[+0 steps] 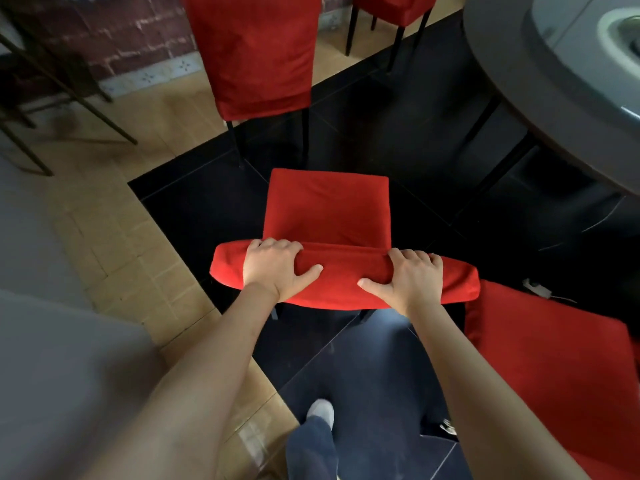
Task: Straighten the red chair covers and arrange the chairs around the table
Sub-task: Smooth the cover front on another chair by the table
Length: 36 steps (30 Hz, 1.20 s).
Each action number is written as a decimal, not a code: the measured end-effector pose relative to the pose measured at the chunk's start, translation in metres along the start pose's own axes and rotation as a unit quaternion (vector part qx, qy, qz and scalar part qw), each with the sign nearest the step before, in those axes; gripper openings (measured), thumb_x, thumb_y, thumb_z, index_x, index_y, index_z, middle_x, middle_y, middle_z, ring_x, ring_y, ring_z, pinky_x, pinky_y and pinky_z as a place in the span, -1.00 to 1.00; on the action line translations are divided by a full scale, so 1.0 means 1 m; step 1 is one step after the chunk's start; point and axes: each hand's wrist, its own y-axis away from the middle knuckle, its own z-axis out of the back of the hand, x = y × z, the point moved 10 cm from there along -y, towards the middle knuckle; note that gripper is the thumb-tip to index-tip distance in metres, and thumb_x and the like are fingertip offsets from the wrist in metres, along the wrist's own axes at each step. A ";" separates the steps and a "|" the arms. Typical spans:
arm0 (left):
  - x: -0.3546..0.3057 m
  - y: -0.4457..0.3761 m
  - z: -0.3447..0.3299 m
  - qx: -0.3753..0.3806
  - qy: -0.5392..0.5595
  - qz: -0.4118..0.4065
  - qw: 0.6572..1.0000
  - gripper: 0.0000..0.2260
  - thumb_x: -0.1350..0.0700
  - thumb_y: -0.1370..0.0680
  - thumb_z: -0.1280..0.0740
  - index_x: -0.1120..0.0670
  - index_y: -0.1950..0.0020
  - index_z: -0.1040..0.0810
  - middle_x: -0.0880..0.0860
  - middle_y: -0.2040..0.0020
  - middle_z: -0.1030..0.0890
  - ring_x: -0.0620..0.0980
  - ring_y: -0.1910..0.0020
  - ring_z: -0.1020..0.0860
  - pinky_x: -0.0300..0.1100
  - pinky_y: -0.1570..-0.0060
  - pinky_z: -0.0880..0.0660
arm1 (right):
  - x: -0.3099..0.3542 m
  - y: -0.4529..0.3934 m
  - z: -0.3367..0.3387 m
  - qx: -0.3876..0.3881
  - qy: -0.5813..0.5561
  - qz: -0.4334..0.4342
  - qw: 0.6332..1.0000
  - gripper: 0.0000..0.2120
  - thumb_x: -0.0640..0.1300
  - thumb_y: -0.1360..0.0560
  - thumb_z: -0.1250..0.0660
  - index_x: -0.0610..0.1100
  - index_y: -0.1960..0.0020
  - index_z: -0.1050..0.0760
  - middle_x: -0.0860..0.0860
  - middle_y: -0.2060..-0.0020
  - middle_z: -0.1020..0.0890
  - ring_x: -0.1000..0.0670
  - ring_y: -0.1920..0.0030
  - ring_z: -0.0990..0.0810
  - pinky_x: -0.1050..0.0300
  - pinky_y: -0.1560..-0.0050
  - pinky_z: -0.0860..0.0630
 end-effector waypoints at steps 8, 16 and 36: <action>-0.011 -0.054 0.006 0.007 -0.002 -0.002 1.000 -0.25 -0.46 -0.37 0.16 -0.11 -0.26 -0.51 -0.11 -0.16 -0.60 -0.02 -0.19 -0.50 -0.05 -0.24 -0.28 | -0.020 -0.053 0.003 0.044 0.016 0.001 0.999 -0.05 0.64 -0.14 0.13 -0.03 -0.10 -0.52 0.01 0.04 -0.63 -0.11 -0.07 -0.55 -0.09 -0.20 -0.28; -0.007 -0.058 0.006 0.001 0.003 -0.006 1.000 -0.28 -0.47 -0.38 0.13 -0.11 -0.23 -0.53 -0.12 -0.11 -0.62 -0.03 -0.15 -0.51 -0.07 -0.22 -0.29 | -0.017 -0.055 0.004 0.056 0.012 -0.008 0.998 -0.02 0.65 -0.12 0.17 -0.02 -0.11 -0.52 0.02 0.06 -0.63 -0.10 -0.05 -0.55 -0.10 -0.22 -0.27; -0.003 -0.042 0.011 -0.007 -0.006 -0.124 0.992 -0.26 -0.47 -0.36 0.13 -0.08 -0.22 -0.53 -0.08 -0.08 -0.63 -0.02 -0.12 -0.53 -0.06 -0.26 -0.31 | 0.005 0.015 0.000 0.064 0.010 -0.121 0.991 -0.09 0.64 -0.16 0.15 -0.06 -0.03 -0.45 -0.01 0.12 -0.61 -0.11 0.01 -0.54 -0.10 -0.16 -0.30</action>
